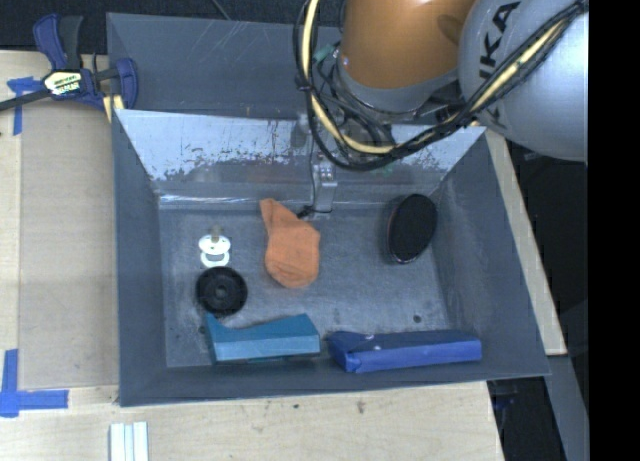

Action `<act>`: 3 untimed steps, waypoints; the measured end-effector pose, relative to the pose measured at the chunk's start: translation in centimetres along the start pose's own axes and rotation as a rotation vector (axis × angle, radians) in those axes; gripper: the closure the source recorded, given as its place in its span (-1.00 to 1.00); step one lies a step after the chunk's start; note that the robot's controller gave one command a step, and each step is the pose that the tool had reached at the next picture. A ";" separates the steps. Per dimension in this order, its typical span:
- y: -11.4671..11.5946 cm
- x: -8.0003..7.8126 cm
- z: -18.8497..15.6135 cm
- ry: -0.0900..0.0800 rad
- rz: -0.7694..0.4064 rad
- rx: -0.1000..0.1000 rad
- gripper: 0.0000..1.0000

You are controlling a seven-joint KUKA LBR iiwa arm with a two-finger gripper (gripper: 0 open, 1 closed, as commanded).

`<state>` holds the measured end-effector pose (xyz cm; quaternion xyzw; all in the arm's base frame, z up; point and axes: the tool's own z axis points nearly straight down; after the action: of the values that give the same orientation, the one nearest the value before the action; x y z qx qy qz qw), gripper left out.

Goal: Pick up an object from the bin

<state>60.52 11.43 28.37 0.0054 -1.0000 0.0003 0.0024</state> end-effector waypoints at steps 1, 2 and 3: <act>-0.7 -0.9 0.2 -0.026 0.004 -0.003 -1.00; -0.9 -0.9 2.1 -0.018 0.000 -0.002 -1.00; -2.7 2.1 4.4 -0.002 -0.109 -0.001 -1.00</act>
Offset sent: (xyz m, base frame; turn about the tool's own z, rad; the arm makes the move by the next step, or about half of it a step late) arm -0.0541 -0.0185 -0.0605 -0.0347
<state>58.45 8.68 23.95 0.0600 -0.9982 -0.0002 0.0016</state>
